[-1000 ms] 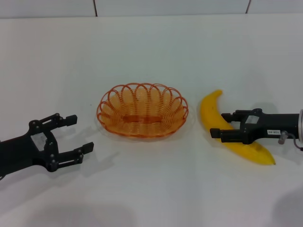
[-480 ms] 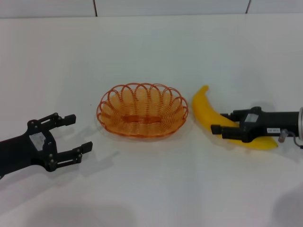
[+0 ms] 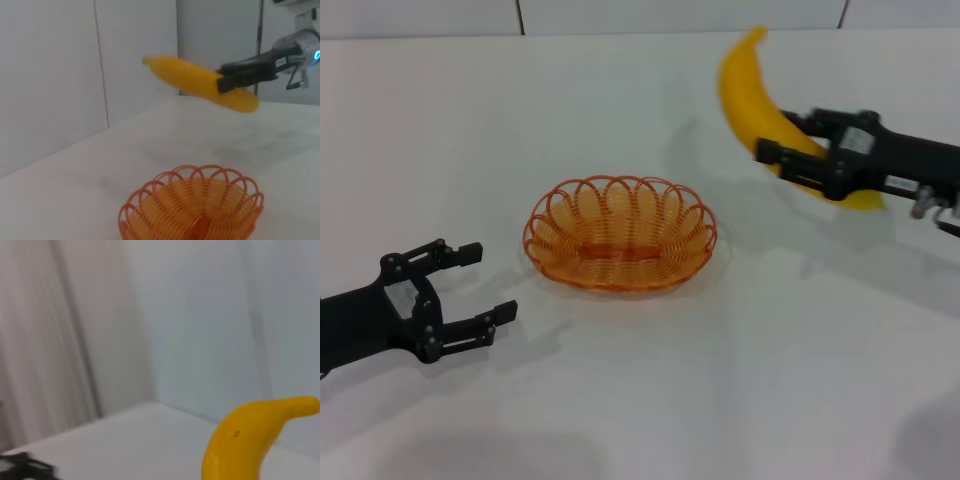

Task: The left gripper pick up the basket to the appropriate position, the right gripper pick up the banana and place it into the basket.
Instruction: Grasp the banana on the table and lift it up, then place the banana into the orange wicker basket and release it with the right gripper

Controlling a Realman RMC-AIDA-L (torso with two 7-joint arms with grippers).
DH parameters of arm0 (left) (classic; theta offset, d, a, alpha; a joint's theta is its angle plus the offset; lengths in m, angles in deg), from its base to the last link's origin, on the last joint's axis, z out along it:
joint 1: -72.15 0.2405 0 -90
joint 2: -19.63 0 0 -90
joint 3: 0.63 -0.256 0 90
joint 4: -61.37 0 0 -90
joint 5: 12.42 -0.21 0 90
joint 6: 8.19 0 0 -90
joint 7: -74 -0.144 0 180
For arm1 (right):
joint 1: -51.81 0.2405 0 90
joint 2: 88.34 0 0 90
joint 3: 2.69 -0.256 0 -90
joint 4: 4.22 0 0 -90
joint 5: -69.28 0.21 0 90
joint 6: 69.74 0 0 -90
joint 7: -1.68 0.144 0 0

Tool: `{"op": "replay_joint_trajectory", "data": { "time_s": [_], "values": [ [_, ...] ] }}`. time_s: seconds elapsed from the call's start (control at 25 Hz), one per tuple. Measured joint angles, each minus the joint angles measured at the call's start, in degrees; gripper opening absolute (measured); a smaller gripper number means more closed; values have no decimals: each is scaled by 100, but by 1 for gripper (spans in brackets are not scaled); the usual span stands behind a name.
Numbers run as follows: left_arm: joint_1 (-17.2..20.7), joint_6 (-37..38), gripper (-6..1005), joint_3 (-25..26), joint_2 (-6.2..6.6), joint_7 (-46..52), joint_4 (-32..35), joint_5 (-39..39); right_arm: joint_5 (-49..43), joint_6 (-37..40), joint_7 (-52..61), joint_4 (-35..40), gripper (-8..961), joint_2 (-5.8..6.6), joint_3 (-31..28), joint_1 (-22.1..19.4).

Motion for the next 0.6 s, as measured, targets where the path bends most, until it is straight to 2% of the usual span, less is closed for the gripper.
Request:
{"op": "replay_joint_trajectory", "data": {
  "time_s": [0.12, 0.32, 0.44, 0.6],
  "values": [
    [-6, -3, 826, -1, -10, 9, -49, 57, 62, 162, -1131, -570, 508, -43, 85, 258],
    [-12, -10, 826, 0, -19, 27, -99, 102, 73, -166, -2625, -1389, 507, -77, 738, 673],
    [-42, -11, 826, -1, -14, 40, -183, 110, 101, -721, -3150, -1871, 508, -103, 768, 948],
    [-45, -11, 826, -1, -4, 141, -206, 113, 105, -1607, -3279, -2403, 507, -108, 746, 1348]
  ]
}}
